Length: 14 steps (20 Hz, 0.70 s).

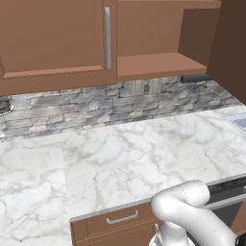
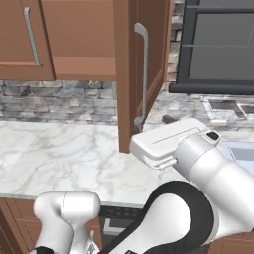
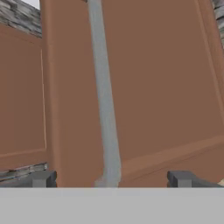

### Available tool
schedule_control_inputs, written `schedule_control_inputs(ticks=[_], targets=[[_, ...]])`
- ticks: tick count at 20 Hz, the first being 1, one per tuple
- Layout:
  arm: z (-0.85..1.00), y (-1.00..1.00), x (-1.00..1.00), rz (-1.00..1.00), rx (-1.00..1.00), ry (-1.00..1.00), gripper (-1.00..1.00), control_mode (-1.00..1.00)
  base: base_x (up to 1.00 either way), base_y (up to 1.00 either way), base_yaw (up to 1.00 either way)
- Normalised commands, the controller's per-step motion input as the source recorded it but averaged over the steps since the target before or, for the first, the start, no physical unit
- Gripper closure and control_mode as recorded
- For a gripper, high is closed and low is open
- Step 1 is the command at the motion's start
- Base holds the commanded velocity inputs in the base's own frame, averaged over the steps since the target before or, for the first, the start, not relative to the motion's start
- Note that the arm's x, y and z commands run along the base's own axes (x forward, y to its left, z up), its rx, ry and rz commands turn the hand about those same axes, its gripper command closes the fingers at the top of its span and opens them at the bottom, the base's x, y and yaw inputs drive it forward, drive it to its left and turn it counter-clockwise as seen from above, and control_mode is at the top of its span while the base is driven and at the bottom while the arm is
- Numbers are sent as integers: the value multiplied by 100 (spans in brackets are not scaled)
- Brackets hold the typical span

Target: Open the cabinet. Pick the spray and place it next to the sink. Then close the cabinet.

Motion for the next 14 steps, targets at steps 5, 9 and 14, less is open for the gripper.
schedule_control_inputs(ticks=[5, 9, 14], targets=[[-27, 0, 32, 5, 0, 2, -100, -100, 0, 0, 0], [-2, 0, 30, 10, 0, 2, -100, -100, 0, 0, 0], [0, 9, 9, 12, 0, 1, -100, -100, 0, 0, 0]])
